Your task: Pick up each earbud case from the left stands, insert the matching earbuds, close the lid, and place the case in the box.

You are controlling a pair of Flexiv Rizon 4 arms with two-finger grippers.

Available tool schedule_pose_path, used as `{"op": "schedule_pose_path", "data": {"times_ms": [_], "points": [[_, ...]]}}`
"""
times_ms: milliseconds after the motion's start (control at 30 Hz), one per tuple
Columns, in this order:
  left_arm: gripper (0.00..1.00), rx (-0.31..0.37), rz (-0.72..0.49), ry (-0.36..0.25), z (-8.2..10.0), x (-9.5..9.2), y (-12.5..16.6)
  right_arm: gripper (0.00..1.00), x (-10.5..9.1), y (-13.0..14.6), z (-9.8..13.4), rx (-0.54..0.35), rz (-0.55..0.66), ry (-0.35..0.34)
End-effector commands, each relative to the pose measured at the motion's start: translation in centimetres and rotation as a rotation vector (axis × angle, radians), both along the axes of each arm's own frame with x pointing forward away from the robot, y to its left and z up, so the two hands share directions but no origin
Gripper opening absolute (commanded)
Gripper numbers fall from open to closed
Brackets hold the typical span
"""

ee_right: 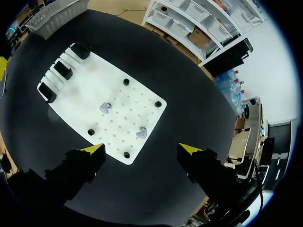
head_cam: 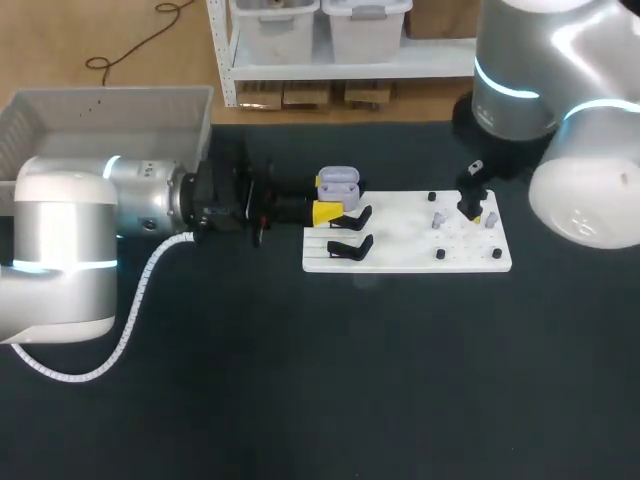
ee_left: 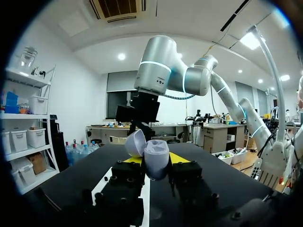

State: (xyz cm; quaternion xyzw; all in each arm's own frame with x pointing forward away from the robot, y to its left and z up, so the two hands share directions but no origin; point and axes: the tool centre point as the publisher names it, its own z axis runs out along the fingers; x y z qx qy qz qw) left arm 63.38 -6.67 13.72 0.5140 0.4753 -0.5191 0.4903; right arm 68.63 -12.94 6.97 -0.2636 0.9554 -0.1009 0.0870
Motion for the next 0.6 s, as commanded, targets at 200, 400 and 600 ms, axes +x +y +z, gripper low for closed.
{"op": "schedule_pose_path", "data": {"times_ms": [200,400,600], "points": [[0.00,-0.003,0.003,-0.002,-0.1,-0.1,0.0,0.94,0.7,0.3,-1.8,-0.008,-0.106,0.045],[0.00,-0.003,0.003,-0.002,-0.1,-0.1,0.0,0.85,0.5,0.1,-2.7,0.017,-0.169,0.065],[0.00,-0.003,0.003,-0.002,-0.1,-0.1,0.0,0.76,0.0,0.0,-3.7,0.034,-0.184,0.070]]}}
